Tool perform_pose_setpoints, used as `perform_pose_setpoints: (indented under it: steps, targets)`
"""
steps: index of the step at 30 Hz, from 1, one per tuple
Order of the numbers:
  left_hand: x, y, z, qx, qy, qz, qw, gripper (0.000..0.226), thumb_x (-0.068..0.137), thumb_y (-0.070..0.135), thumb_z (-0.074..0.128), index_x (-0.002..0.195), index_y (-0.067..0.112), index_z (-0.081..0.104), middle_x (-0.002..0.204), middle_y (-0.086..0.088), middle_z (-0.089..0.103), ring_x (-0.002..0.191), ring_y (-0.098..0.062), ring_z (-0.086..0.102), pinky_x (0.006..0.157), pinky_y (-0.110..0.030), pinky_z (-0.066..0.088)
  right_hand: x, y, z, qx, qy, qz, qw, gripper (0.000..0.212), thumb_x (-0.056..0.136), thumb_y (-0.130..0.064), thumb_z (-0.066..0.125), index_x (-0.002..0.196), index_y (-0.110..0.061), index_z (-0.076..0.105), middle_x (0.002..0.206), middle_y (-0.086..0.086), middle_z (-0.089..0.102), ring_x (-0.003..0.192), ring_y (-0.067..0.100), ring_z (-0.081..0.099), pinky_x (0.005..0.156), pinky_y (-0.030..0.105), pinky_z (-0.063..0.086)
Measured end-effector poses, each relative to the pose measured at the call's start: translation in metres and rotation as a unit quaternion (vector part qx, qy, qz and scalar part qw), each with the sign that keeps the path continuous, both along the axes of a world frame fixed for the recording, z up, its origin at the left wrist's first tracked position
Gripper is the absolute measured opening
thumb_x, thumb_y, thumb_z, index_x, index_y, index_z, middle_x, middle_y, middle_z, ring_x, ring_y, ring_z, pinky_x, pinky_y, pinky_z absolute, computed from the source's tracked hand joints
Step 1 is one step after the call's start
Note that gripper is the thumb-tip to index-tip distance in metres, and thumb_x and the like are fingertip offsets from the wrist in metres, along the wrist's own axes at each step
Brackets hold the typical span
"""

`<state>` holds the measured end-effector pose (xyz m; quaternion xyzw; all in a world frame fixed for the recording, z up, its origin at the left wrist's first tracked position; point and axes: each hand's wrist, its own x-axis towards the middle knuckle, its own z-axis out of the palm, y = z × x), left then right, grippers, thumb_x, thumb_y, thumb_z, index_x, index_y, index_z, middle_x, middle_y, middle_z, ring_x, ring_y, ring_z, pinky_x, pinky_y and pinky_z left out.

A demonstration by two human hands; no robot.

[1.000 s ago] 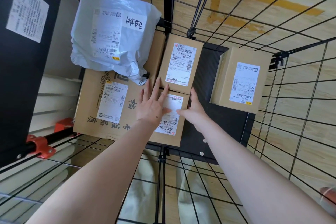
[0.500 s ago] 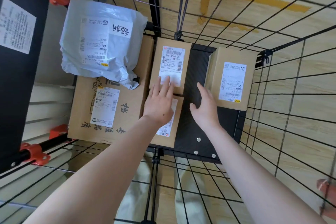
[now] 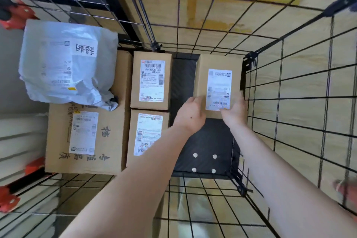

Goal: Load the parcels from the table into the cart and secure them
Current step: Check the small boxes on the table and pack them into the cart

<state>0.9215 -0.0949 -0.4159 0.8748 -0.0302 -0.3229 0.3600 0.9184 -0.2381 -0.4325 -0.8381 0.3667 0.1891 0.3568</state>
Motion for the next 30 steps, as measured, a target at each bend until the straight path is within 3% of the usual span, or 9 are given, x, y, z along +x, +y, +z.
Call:
perform_pose_setpoints:
  steps: [4, 6, 8, 10, 13, 18, 23, 26, 30]
  targets:
    - [0.009, 0.014, 0.003, 0.039, -0.012, 0.074, 0.996, 0.036, 0.085, 0.007, 0.048, 0.119, 0.008, 0.059, 0.109, -0.015, 0.061, 0.1, -0.032, 0.058, 0.082, -0.035, 0.048, 0.006, 0.011, 0.004, 0.028, -0.001, 0.013, 1.0, 0.074, 0.083, 0.004, 0.06, 0.149, -0.012, 0.03, 0.14, 0.013, 0.04, 0.131, 0.025, 0.041, 0.109, 0.032, 0.034]
    - [0.01, 0.03, -0.002, 0.081, -0.035, 0.045, 0.995, 0.036, 0.083, 0.011, 0.044, 0.115, 0.008, 0.061, 0.108, -0.013, 0.059, 0.101, -0.032, 0.054, 0.086, -0.037, 0.047, 0.006, 0.028, 0.003, 0.062, -0.011, 0.023, 0.998, 0.075, 0.083, 0.005, 0.059, 0.149, -0.018, 0.032, 0.139, 0.008, 0.041, 0.127, 0.023, 0.045, 0.109, 0.037, 0.038]
    - [0.008, 0.044, -0.004, 0.141, -0.059, -0.018, 0.988, 0.038, 0.084, 0.012, 0.041, 0.116, 0.008, 0.06, 0.124, -0.013, 0.052, 0.115, -0.035, 0.044, 0.097, -0.042, 0.041, 0.005, 0.044, 0.0, 0.078, -0.017, 0.025, 0.996, 0.077, 0.083, 0.007, 0.057, 0.15, -0.022, 0.03, 0.139, 0.006, 0.041, 0.126, 0.022, 0.046, 0.107, 0.04, 0.041]
    - [0.004, 0.054, -0.001, 0.187, -0.068, -0.063, 0.978, 0.041, 0.086, 0.011, 0.043, 0.125, 0.008, 0.055, 0.148, -0.014, 0.034, 0.135, -0.038, 0.023, 0.109, -0.044, 0.031, 0.004, 0.052, 0.0, 0.08, -0.017, 0.022, 0.996, 0.079, 0.083, 0.01, 0.053, 0.151, -0.023, 0.027, 0.141, 0.005, 0.039, 0.127, 0.022, 0.045, 0.108, 0.039, 0.041]
    - [-0.003, 0.063, 0.004, 0.19, -0.085, -0.108, 0.972, 0.051, 0.085, 0.009, 0.046, 0.137, 0.009, 0.047, 0.159, -0.007, 0.015, 0.144, -0.036, 0.006, 0.118, -0.044, 0.016, 0.002, 0.054, 0.0, 0.076, -0.016, 0.04, 0.996, 0.077, 0.086, 0.01, 0.049, 0.151, -0.025, 0.028, 0.141, 0.003, 0.04, 0.124, 0.021, 0.047, 0.106, 0.032, 0.041]
    - [-0.001, 0.064, 0.009, 0.145, -0.034, -0.066, 0.987, 0.051, 0.084, 0.006, 0.045, 0.135, 0.012, 0.05, 0.159, -0.003, 0.017, 0.146, -0.027, 0.007, 0.117, -0.041, 0.024, 0.003, 0.047, 0.007, 0.06, 0.001, 0.09, 0.994, 0.076, 0.09, 0.007, 0.047, 0.154, -0.022, 0.018, 0.147, 0.004, 0.039, 0.129, 0.022, 0.043, 0.097, 0.02, 0.032]
    - [0.003, 0.063, 0.035, 0.136, -0.042, -0.013, 0.99, 0.043, 0.084, 0.003, 0.043, 0.126, 0.006, 0.057, 0.134, -0.01, 0.048, 0.125, -0.031, 0.038, 0.096, -0.038, 0.043, 0.001, 0.043, 0.035, 0.038, 0.05, 0.147, 0.987, 0.079, 0.092, 0.003, 0.047, 0.155, -0.014, 0.002, 0.158, 0.007, 0.021, 0.141, 0.026, 0.032, 0.112, 0.033, 0.029]
    - [0.004, 0.063, 0.065, 0.136, -0.039, 0.048, 0.989, 0.035, 0.087, 0.006, 0.045, 0.119, 0.009, 0.06, 0.115, -0.009, 0.054, 0.112, -0.028, 0.046, 0.08, -0.035, 0.047, -0.002, 0.043, 0.067, 0.035, 0.047, 0.16, 0.985, 0.072, 0.091, 0.0, 0.049, 0.153, -0.008, 0.013, 0.157, 0.01, 0.022, 0.14, 0.027, 0.032, 0.112, 0.032, 0.028]
    - [-0.006, 0.061, 0.125, 0.125, -0.052, 0.099, 0.986, 0.026, 0.088, 0.013, 0.048, 0.108, 0.013, 0.064, 0.107, -0.006, 0.058, 0.102, -0.026, 0.053, 0.079, -0.039, 0.051, -0.012, 0.047, 0.134, 0.056, 0.0, 0.226, 0.973, 0.041, 0.089, -0.005, 0.052, 0.128, -0.016, 0.056, 0.126, 0.002, 0.053, 0.113, 0.024, 0.055, 0.087, 0.024, 0.04]
